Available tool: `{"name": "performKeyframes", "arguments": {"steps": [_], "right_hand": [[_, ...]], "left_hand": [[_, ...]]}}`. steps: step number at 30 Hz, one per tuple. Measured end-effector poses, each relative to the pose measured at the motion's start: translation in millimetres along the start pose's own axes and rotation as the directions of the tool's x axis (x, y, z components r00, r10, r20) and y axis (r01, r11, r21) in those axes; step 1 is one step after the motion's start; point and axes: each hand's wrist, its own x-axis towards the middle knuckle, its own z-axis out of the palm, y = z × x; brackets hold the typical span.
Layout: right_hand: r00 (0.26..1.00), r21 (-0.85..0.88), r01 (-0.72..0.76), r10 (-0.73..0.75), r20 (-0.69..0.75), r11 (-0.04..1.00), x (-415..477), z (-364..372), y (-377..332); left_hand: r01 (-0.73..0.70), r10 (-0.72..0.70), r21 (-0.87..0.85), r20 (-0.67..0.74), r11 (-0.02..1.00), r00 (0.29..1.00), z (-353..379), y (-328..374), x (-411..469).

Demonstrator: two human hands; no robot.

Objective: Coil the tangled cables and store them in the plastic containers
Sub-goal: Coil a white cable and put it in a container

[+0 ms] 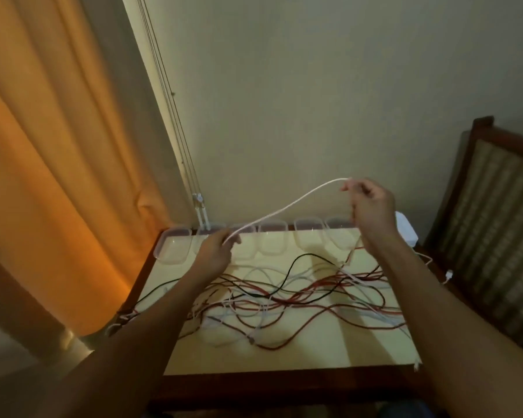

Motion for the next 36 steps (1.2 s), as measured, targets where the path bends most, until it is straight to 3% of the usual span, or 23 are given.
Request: {"name": "performKeyframes", "arguments": {"steps": [3,6,11,14,17,19,22,25,27,29,31,36], "right_hand": [[0.996,-0.139,0.085,-0.083,0.014,0.987,7.5,-26.9,0.2],[0.996,-0.33,0.079,-0.059,0.07,0.941,3.3,-36.7,27.0],[0.975,-0.595,0.078,0.064,0.214,0.8,-18.5,-31.6,51.0],[0.945,-0.529,0.209,-0.03,0.326,0.822,-46.7,-15.1,40.2],[0.845,-0.339,0.377,-0.17,0.507,0.862,-78.4,0.5,21.5],[0.781,-0.319,0.472,-0.222,0.584,0.822,-93.6,12.7,18.4],[0.757,-0.357,0.527,-0.236,0.609,0.771,-100.2,28.8,24.7],[0.764,-0.282,0.495,-0.257,0.591,0.822,-97.8,30.9,20.2],[0.811,-0.206,0.395,-0.234,0.536,0.895,-94.2,25.6,11.1],[0.895,-0.119,0.243,-0.175,0.41,0.963,-85.4,17.3,5.7],[0.964,0.004,0.104,-0.102,0.244,0.995,-69.5,7.4,5.8],[0.991,0.214,-0.078,0.1,-0.092,0.974,-32.6,-21.9,8.2]], "left_hand": [[0.141,-0.138,-0.098,0.034,0.985,0.99,-22.9,-1.6,-15.5],[0.071,-0.072,0.011,0.108,0.997,0.992,-37.1,15.1,-26.2],[0.008,-0.004,-0.023,0.171,1.0,0.985,-42.2,56.3,-39.0],[-0.055,0.041,0.069,0.191,0.996,0.981,-33.9,76.9,-52.2],[-0.085,0.057,0.122,0.217,0.989,0.975,-20.4,83.2,-66.9],[-0.08,0.055,0.1,0.229,0.992,0.972,-11.7,84.7,-75.1],[-0.077,0.068,0.029,0.233,0.997,0.97,-4.1,89.7,-82.3],[-0.063,0.065,-0.018,0.213,0.998,0.975,-5.7,91.2,-84.8],[-0.014,0.038,-0.116,0.207,0.993,0.978,-9.4,85.8,-86.3],[0.047,-0.003,-0.223,0.192,0.974,0.981,-12.9,76.2,-87.4],[0.076,-0.04,-0.227,0.159,0.971,0.986,-16.6,62.4,-88.7],[0.028,-0.021,-0.103,0.07,0.994,0.997,-22.3,32.2,-93.1]]}}
